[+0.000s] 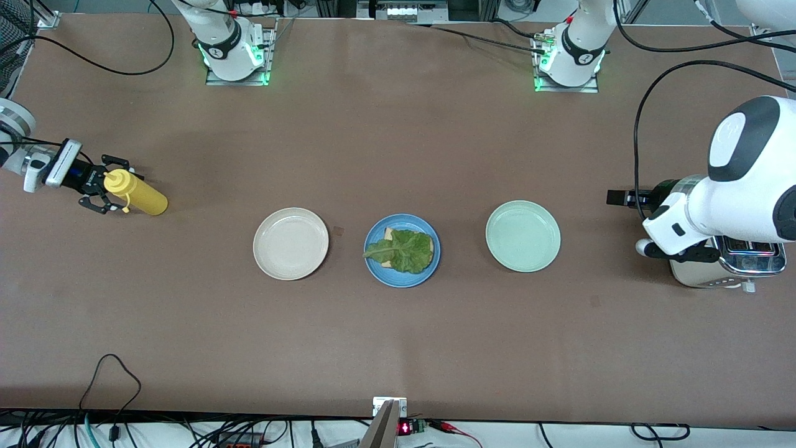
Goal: Make sandwich in blue plate with both arms
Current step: 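Close the right gripper on the mustard bottle body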
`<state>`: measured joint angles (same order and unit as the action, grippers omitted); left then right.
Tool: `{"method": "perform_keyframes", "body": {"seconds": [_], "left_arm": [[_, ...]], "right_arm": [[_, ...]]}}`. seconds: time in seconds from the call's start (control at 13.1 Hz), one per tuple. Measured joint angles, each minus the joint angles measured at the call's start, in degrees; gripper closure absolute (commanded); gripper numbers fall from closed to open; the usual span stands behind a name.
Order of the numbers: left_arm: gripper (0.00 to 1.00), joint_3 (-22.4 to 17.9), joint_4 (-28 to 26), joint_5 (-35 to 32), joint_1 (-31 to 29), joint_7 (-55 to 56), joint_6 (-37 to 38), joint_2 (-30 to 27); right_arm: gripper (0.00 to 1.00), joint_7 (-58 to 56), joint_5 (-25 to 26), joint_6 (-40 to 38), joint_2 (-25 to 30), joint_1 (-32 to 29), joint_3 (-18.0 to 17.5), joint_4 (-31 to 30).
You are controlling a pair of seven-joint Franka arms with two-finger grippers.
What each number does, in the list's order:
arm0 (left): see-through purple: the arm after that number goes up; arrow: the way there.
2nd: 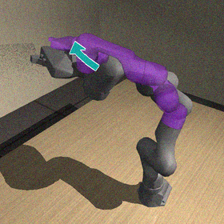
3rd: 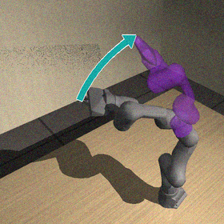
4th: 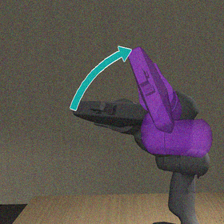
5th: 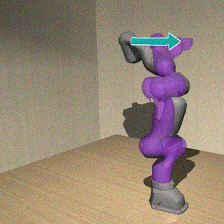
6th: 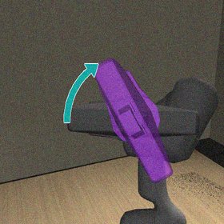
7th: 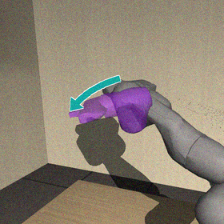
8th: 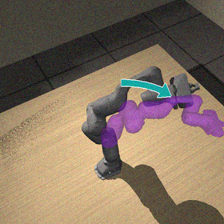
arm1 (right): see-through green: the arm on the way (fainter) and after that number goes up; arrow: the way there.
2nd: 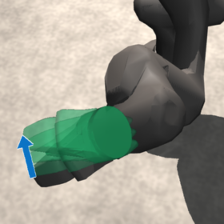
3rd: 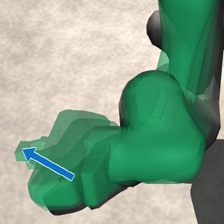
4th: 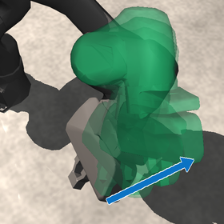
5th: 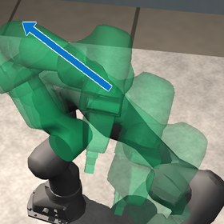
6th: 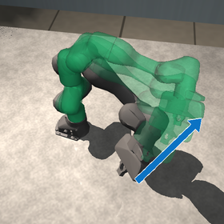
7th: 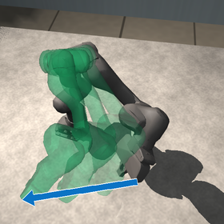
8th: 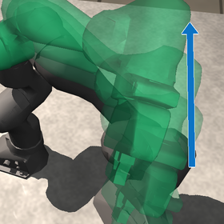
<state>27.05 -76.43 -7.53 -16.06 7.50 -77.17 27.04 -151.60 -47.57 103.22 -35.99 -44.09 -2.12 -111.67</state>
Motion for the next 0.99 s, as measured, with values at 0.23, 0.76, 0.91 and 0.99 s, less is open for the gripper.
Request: {"method": "perform_keyframes", "body": {"seconds": [0.23,0.76,0.91,0.99], "left_arm": [[0.0,0.0,0.0,0.0,0.0,0.0,0.0,0.0],[0.0,0.0,0.0,0.0,-0.1,0.0,0.0,0.0],[0.0,0.0,0.0,0.0,-0.1,0.0,0.0,0.1],[0.0,0.0,0.0,0.0,-0.1,0.0,0.0,0.1]], "right_arm": [[0.0,-0.1,-0.5,0.0,-0.3,0.0,-0.5,0.1],[0.0,-0.1,-1.7,0.0,-0.3,0.0,-3.1,0.1],[0.08,-0.1,-1.7,0.0,-0.5,0.0,-3.8,0.1],[0.29,-0.1,-1.7,0.1,-0.5,0.0,-3.9,0.1]]}}
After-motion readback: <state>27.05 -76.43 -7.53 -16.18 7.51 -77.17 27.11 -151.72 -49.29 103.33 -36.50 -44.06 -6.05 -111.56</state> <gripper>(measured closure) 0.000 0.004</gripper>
